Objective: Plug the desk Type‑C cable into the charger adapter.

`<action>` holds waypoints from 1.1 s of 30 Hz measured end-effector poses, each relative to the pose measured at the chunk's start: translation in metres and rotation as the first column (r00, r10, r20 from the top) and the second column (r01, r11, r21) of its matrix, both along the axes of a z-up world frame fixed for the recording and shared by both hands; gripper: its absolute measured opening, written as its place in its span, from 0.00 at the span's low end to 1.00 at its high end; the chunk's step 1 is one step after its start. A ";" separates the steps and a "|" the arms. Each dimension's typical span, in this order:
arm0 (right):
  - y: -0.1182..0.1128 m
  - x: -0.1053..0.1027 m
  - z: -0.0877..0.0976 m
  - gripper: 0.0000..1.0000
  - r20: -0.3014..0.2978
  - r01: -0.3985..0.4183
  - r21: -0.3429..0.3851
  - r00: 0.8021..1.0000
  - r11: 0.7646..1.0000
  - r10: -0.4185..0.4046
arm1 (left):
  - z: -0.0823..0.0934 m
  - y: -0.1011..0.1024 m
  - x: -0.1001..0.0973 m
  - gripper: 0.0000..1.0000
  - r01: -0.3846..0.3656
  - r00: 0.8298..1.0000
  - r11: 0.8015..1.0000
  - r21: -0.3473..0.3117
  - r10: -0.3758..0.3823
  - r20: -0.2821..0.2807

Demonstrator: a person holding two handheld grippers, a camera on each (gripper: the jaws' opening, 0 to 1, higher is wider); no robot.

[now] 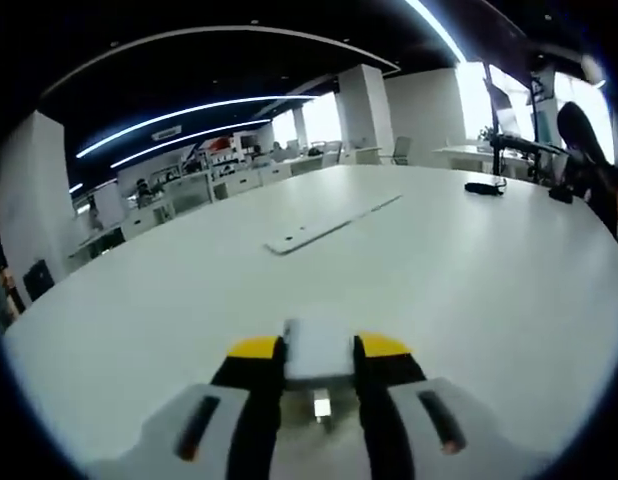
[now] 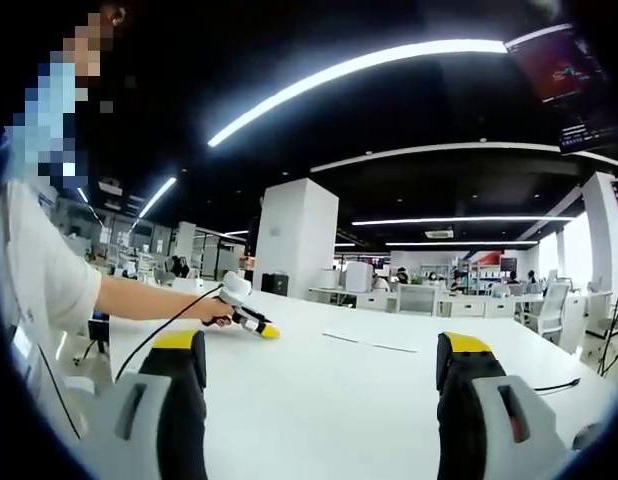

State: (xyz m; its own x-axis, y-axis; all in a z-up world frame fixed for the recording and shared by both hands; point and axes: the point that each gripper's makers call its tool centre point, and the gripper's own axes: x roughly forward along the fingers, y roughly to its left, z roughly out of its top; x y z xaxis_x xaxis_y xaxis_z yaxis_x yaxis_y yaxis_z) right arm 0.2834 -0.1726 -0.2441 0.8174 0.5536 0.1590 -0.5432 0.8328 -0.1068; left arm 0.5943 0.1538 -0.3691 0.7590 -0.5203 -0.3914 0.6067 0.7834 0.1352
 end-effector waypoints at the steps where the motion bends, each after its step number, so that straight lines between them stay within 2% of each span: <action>1: 0.000 0.000 0.000 0.98 0.001 0.000 -0.001 1.000 1.000 0.000 | 0.000 -0.001 -0.002 0.28 0.016 1.000 1.000 0.005 -0.016 -0.005; 7: -0.001 -0.001 0.002 0.98 0.007 0.004 0.000 1.000 1.000 -0.004 | -0.001 -0.003 -0.011 0.28 0.039 0.999 0.999 0.005 -0.039 -0.017; 10: 0.000 -0.001 0.004 0.98 0.012 0.006 -0.004 1.000 1.000 -0.006 | -0.001 -0.004 -0.014 0.28 0.077 0.997 0.996 0.035 -0.075 -0.030; 23: 0.000 -0.003 0.005 0.98 0.019 0.010 -0.009 1.000 1.000 -0.010 | -0.003 -0.013 -0.032 0.27 0.125 0.991 0.991 0.049 -0.123 -0.044; 33: -0.002 -0.007 0.010 0.98 0.034 0.016 -0.011 0.999 1.000 -0.015 | -0.005 -0.019 -0.054 0.28 0.182 0.982 0.981 0.074 -0.178 -0.057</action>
